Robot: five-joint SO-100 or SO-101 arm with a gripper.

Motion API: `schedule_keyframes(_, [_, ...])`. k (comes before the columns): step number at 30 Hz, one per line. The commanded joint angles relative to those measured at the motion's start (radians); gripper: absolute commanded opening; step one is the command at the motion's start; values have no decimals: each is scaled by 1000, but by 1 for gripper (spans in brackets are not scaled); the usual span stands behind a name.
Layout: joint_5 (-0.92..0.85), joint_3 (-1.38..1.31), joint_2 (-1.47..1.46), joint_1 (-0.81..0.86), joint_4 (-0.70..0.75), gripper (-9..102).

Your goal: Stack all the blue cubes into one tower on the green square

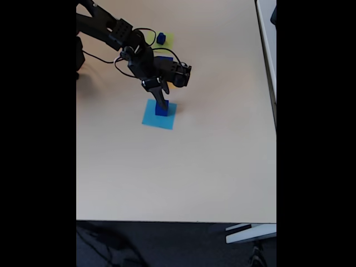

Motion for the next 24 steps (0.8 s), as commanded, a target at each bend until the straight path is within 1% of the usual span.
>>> schedule_keyframes(1, [-11, -71, 100, -5, 37, 30])
schedule_keyframes(4, [-18, -115, 121, -17, 94, 30])
schedule_keyframes(6, [-20, -186, 127, -34, 166, 30])
schedule_keyframes(9, [-2, -350, 137, -78, 345, 30])
schedule_keyframes(11, [41, -471, 140, -118, 476, 30])
schedule_keyframes(13, [100, -543, 143, -164, 554, 30])
schedule_keyframes(19, [356, -551, 163, -324, 634, 31])
schedule_keyframes(24, [554, -615, 86, -459, 696, 31])
